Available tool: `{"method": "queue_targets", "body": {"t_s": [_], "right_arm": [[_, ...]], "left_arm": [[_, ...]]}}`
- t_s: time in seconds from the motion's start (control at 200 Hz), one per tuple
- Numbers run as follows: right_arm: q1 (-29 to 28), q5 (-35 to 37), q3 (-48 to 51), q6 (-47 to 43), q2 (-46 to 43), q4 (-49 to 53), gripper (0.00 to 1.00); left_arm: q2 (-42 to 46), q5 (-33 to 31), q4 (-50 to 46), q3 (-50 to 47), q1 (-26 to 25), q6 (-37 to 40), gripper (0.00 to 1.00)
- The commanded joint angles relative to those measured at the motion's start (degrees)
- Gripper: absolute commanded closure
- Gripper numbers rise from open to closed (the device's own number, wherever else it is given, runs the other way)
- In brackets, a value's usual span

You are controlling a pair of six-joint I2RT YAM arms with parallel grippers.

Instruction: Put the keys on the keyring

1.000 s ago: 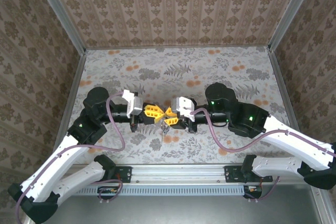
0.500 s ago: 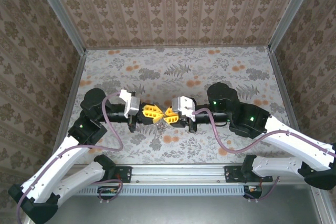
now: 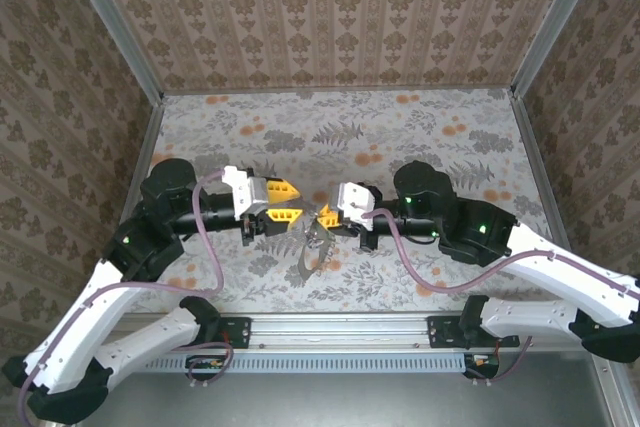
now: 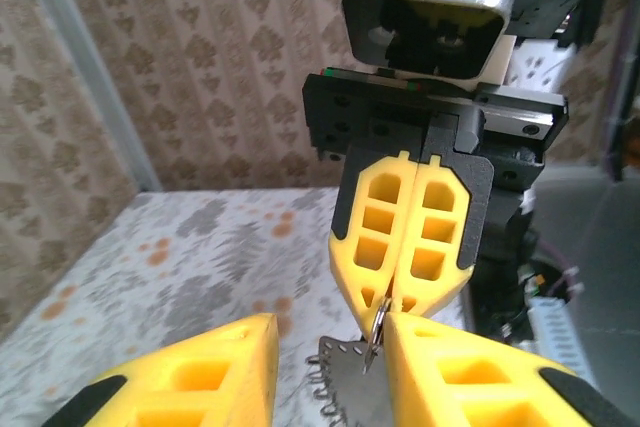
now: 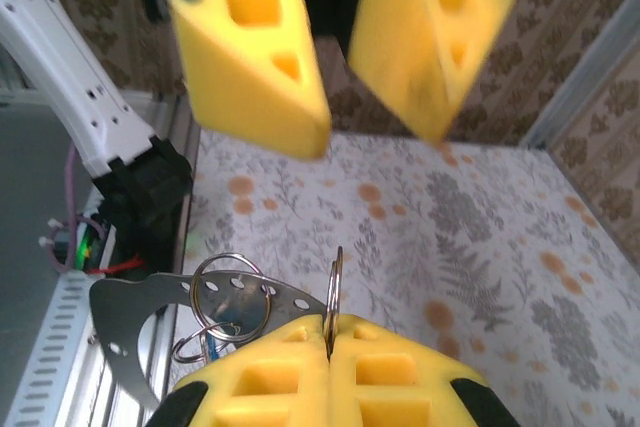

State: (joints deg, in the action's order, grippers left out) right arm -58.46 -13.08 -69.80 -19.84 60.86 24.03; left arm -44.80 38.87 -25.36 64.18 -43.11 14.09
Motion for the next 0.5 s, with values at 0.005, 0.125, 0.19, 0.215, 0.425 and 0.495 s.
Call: {"method": "queue_targets", "body": {"t_s": [0.005, 0.125, 0.19, 0.215, 0.425, 0.495], "right_arm": [[-0.08, 5.07, -3.85, -1.3, 2.37, 3.85, 1.0], [-0.17, 5.11, -5.17, -1.34, 4.06, 5.15, 1.0], [-0.25, 4.58, -5.92, -1.57, 4.84, 6.03, 1.0], [-0.25, 4.32, -6.04, -1.6, 5.1, 6.29, 1.0], [-0.42, 2.38, -6.26, -1.82, 5.7, 7.48, 1.0], [-0.43, 2.03, -6.0, -1.93, 5.28, 7.26, 1.0]], "left_arm": [[-1.49, -11.0, -9.63, 1.87, -2.77, 6.79, 0.67], [-3.25, -14.43, -9.34, 1.48, -5.53, 7.71, 0.66], [-4.24, -15.38, -8.88, 1.35, -6.78, 7.98, 0.66], [-4.55, -15.57, -8.6, 1.32, -7.13, 8.06, 0.66], [-6.77, -16.92, -8.71, 1.53, -8.43, 8.57, 0.67], [-7.31, -18.16, -9.79, 1.77, -8.82, 9.18, 0.75]]}}
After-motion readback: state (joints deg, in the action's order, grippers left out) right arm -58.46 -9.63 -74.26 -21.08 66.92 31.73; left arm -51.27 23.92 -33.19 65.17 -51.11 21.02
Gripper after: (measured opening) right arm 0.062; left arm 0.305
